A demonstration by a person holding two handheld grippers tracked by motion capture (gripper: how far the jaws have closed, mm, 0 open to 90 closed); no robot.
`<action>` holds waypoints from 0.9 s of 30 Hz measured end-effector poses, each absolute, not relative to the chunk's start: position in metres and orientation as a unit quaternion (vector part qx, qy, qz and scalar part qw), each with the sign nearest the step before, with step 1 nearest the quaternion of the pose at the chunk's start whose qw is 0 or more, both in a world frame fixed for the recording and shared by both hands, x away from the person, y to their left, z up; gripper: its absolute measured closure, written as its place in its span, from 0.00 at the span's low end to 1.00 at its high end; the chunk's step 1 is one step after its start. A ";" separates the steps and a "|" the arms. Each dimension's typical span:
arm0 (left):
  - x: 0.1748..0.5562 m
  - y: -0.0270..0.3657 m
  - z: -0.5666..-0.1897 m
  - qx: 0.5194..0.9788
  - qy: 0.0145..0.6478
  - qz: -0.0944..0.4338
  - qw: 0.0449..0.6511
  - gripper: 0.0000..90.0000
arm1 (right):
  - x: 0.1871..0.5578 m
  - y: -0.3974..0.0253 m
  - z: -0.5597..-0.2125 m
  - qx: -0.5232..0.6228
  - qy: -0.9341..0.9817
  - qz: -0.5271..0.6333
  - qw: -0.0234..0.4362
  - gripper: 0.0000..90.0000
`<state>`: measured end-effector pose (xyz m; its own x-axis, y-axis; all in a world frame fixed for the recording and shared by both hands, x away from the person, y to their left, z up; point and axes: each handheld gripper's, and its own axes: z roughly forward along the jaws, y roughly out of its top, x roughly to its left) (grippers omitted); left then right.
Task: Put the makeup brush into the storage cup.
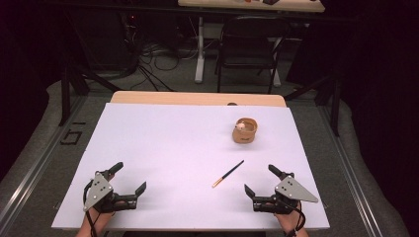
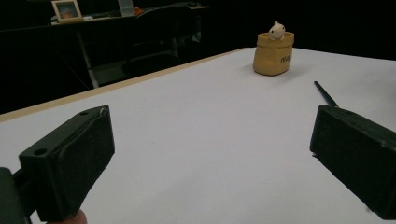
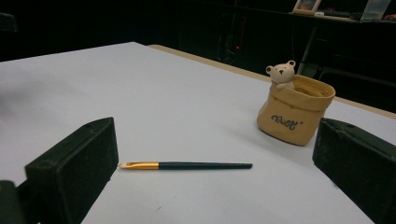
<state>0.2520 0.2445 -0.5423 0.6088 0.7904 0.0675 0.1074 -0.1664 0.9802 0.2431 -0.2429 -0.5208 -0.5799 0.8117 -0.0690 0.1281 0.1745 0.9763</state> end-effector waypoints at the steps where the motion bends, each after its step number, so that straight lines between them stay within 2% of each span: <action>1: 0.252 0.245 -0.542 0.699 0.321 0.304 0.561 0.00 | 0.243 -0.243 -0.521 0.336 0.700 0.548 0.312 0.00; 27: 0.253 0.243 -0.543 0.703 0.320 0.304 0.558 0.00 | 0.257 -0.239 -0.522 0.332 0.708 0.542 0.306 0.00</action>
<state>0.2526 0.2429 -0.5435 0.6107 0.7887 0.0708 0.1108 -0.1736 0.9786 0.2565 -0.2389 -0.5219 -0.5920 0.8026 -0.0734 0.1385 0.1910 0.9718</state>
